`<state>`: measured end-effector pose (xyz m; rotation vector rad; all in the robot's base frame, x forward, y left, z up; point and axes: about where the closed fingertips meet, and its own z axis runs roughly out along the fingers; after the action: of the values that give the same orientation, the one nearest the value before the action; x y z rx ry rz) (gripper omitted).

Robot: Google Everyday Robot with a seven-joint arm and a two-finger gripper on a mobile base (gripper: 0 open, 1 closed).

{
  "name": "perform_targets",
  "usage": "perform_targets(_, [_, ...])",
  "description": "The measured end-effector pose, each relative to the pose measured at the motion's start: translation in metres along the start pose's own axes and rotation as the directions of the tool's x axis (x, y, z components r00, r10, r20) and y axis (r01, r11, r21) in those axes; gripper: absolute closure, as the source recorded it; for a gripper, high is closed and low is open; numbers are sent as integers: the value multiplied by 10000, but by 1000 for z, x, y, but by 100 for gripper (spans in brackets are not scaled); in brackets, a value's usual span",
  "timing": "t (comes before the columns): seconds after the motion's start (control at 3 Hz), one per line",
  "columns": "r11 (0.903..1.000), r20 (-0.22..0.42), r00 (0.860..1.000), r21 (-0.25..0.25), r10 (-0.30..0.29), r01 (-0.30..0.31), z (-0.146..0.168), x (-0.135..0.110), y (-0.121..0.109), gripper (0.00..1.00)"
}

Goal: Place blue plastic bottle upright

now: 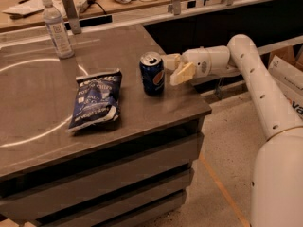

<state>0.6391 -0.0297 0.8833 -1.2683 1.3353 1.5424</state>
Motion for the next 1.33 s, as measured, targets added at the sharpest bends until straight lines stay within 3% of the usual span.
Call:
perform_targets(0.67, [9952, -634, 9979, 959, -144, 205, -36, -6, 17, 0])
perform_targets(1.0, [9868, -1087, 9933, 1517, -398, 562, -53, -14, 21, 0])
perform_targets(1.33, [9607, -1953, 9786, 2530, -645, 1138, -72, -23, 17, 0])
